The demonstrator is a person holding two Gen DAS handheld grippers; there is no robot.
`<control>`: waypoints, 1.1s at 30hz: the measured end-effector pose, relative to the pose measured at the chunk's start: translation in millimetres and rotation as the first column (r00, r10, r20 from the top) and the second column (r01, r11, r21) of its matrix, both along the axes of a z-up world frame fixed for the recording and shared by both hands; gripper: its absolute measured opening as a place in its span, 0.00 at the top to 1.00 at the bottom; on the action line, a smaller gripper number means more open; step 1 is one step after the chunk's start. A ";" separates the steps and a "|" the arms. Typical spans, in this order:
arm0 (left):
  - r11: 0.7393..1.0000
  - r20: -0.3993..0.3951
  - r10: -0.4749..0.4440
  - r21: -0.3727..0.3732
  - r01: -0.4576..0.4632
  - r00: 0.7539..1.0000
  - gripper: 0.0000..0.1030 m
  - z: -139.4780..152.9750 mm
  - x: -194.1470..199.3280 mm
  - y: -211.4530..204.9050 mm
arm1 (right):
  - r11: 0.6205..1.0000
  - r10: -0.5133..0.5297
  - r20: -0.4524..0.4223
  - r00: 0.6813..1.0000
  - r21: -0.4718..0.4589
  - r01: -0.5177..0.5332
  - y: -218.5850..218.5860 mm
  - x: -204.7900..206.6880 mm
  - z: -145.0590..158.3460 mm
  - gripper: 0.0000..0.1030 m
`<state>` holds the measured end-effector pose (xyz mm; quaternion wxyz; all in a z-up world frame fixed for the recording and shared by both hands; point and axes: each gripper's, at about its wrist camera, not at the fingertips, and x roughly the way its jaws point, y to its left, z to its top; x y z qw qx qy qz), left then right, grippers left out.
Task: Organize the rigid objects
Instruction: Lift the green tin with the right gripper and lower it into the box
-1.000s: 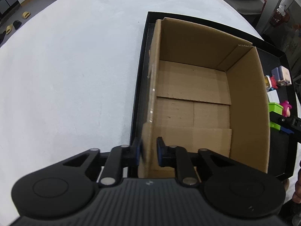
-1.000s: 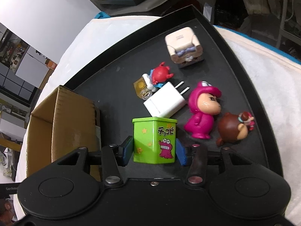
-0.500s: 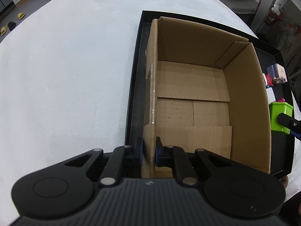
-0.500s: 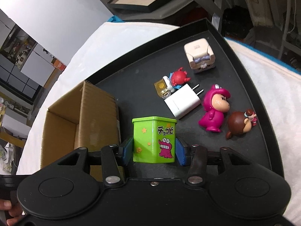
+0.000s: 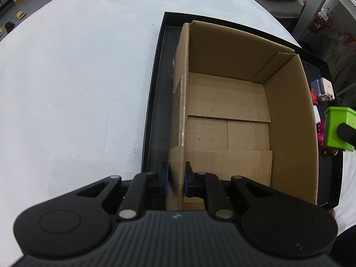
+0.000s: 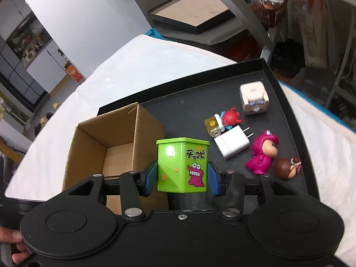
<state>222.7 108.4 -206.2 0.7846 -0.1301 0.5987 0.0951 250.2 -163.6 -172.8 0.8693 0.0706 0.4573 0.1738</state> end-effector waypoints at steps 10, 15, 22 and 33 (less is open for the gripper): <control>1.000 0.006 -0.009 -0.029 0.009 1.000 0.88 -0.3 -1.3 6.7 | 0.997 0.053 0.056 0.997 -0.056 -0.050 31.1 -1.6 22.9 0.55; 0.999 0.005 -0.003 -0.048 0.003 1.000 0.88 -0.7 -0.5 10.5 | 0.992 0.117 0.079 0.990 -0.054 -0.113 52.2 -4.8 32.8 0.55; 0.998 0.005 -0.010 -0.059 0.011 1.000 0.87 -0.3 -0.5 10.4 | 0.979 0.194 0.075 0.978 -0.077 -0.189 84.3 -0.1 37.8 0.55; 0.994 -0.012 0.015 -0.108 -0.017 1.000 0.86 -2.2 0.4 11.5 | 0.963 0.244 0.043 0.969 -0.126 -0.237 121.6 5.9 25.8 0.55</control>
